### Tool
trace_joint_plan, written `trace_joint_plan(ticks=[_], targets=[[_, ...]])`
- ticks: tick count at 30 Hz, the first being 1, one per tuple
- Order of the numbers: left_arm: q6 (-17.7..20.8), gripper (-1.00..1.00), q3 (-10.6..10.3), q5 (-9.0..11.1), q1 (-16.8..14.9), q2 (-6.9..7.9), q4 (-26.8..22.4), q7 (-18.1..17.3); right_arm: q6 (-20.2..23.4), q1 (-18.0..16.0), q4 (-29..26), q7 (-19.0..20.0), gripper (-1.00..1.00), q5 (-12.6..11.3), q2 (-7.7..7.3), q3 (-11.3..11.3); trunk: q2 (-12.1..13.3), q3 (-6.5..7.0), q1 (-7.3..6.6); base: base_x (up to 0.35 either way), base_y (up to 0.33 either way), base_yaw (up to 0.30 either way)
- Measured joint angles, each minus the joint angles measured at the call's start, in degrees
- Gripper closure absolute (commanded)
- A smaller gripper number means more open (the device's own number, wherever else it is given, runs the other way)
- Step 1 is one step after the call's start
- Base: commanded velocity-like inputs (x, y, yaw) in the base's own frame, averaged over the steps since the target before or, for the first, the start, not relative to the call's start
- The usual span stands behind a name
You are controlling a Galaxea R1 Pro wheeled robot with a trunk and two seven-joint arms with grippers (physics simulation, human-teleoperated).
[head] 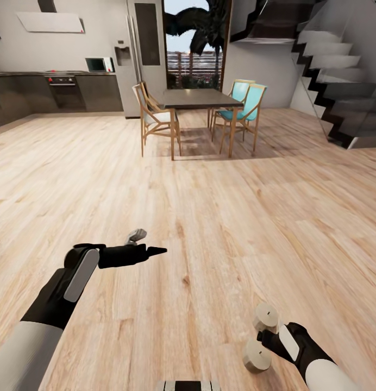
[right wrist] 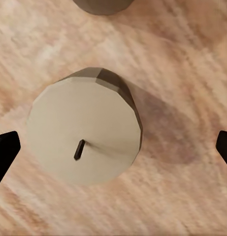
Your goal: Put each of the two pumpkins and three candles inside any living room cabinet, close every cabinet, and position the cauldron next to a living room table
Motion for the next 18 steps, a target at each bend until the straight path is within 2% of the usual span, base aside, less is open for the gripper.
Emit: trace_joint_plan(ticks=[2, 7, 13, 18], targets=[[0.0, -1.00, -0.9, 0.0, 0.0, 0.01, 0.0, -1.2, -0.1, 0.0, 0.0, 0.0, -1.00, 0.0, 0.07, 0.0, 0.0, -0.44, 0.05, 0.000, 0.000, 0.000], [0.0, -1.00, -2.4, 0.0, 0.0, 0.52, 0.0, -4.0, -1.5, 0.0, 0.1, 0.0, -1.00, 0.0, 0.47, 0.1, 0.0, -0.45, 0.05, 0.000, 0.000, 0.000], [0.0, -1.00, -3.1, -0.2, 0.0, 2.07, 0.0, -9.0, -2.5, 0.0, 0.1, 0.0, -1.00, 0.0, 1.73, 0.2, 0.0, -0.45, 0.05, 0.000, 0.000, 0.000], [-0.1, -1.00, -3.3, -0.2, 0.0, 2.53, 0.0, -11.0, -2.7, 0.0, 0.1, 0.0, -1.00, 0.4, 2.53, 0.2, 0.0, -0.45, 0.05, 0.000, 0.000, 0.000]])
